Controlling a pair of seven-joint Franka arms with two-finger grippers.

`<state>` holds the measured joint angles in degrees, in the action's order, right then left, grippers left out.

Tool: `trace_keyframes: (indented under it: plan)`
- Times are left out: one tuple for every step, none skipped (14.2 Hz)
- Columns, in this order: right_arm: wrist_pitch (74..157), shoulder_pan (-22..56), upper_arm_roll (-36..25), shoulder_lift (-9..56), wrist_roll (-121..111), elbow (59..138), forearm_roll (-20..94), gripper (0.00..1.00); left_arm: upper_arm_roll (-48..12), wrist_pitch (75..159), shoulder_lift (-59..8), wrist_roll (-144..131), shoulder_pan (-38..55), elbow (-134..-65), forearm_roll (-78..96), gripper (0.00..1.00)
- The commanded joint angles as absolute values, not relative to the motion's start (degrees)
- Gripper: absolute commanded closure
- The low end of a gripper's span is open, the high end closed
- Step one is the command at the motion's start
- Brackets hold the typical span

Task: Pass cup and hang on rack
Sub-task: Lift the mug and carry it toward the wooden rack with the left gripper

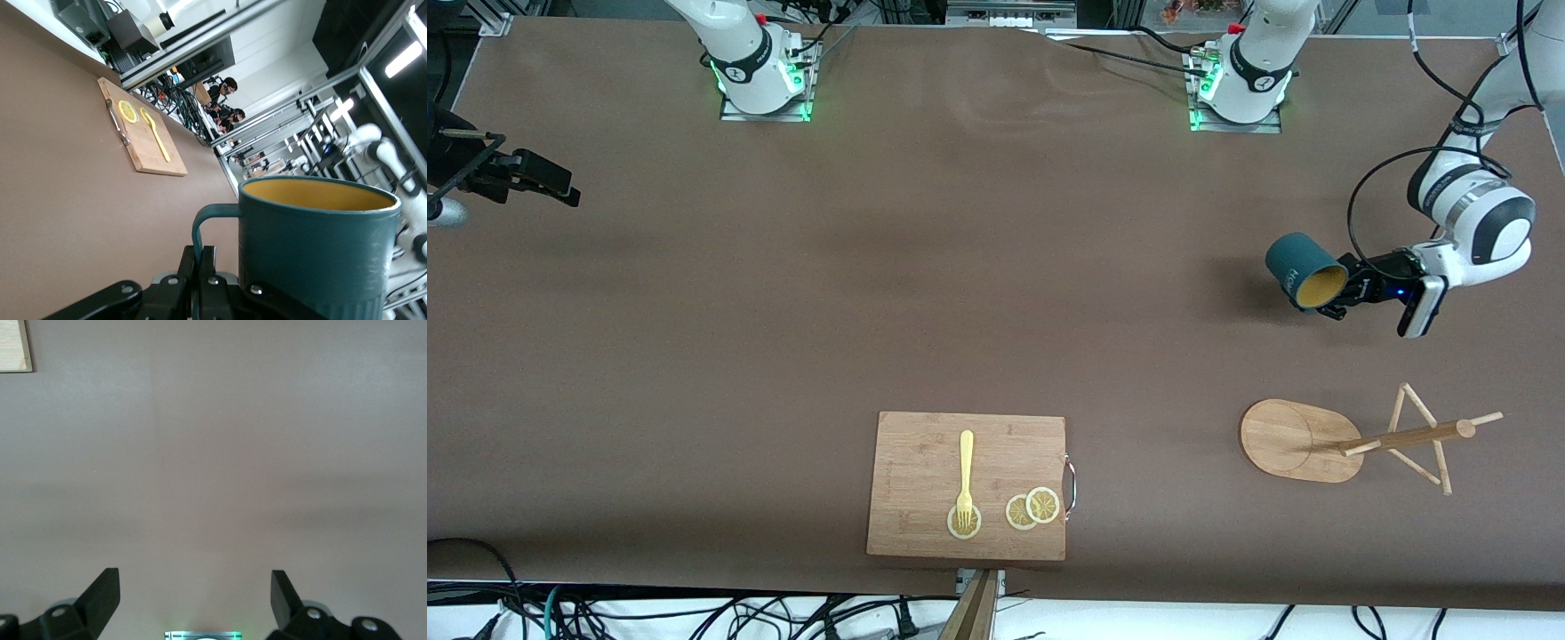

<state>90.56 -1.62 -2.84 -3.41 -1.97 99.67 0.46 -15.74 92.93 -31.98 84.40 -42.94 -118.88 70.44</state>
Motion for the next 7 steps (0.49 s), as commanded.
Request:
trace_keyframes:
  plan:
    - [89.8,-2.0,-2.5,-3.6,-1.4,99.1,1.4,0.00,-16.4,91.0,-32.0,73.6,-44.5,-115.6,69.4,1.00]
    - [89.9,-2.0,-2.5,-3.6,-1.4,99.1,1.4,0.00,-16.5,91.0,-31.8,70.6,-45.2,-115.2,70.0,1.00]
    - [89.9,-2.0,-2.5,-3.6,-1.4,99.1,1.4,0.00,-16.5,91.0,-31.7,67.2,-45.3,-113.7,70.1,1.00]
    - [89.9,-2.0,-2.5,-3.6,-1.4,99.1,1.4,0.00,-16.5,91.1,-31.6,62.5,-45.3,-112.6,70.6,1.00]
    - [90.0,-2.0,-2.5,-3.6,-1.4,99.1,1.4,0.00,-16.4,91.3,-31.6,57.9,-45.3,-111.2,71.3,1.00]
    - [90.0,-2.0,-2.5,-3.5,-1.4,99.1,1.4,0.00,-16.4,91.8,-31.6,55.1,-45.3,-110.1,71.5,1.00]
    - [90.0,-2.0,-2.5,-3.6,-1.4,99.1,1.4,0.00,-16.4,92.0,-31.8,52.8,-45.2,-109.4,71.7,1.00]
